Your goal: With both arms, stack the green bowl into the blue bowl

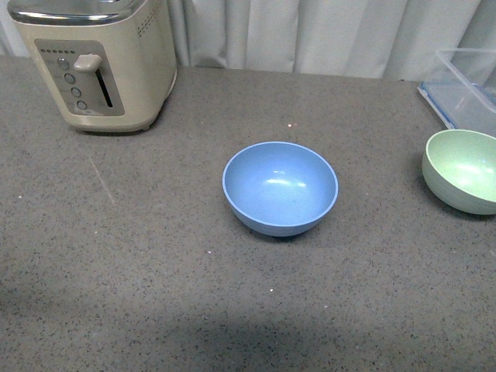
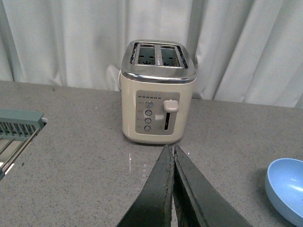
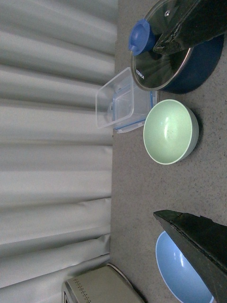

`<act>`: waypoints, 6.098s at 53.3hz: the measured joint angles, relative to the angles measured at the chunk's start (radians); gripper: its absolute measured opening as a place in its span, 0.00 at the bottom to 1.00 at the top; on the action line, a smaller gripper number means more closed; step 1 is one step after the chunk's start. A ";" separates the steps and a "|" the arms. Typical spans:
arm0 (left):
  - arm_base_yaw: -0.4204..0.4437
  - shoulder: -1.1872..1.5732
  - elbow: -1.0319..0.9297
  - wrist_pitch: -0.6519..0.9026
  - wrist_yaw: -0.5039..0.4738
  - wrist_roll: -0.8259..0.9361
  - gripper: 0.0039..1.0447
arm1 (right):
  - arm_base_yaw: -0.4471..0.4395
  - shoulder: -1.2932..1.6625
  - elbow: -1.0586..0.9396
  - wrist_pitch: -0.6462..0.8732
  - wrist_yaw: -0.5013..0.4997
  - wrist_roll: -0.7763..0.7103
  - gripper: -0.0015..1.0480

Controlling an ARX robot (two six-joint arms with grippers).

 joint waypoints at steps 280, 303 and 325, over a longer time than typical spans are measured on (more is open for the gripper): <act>0.000 -0.802 -0.004 -0.768 0.000 0.003 0.94 | 0.150 1.826 0.985 -0.119 -0.238 -0.804 0.02; 0.000 -0.802 -0.004 -0.768 -0.001 0.003 0.94 | 0.393 1.821 1.038 -0.138 -0.217 -0.824 0.02; 0.000 -0.802 -0.004 -0.768 0.000 0.003 0.94 | 0.514 1.868 1.044 -0.119 -0.197 -0.813 0.02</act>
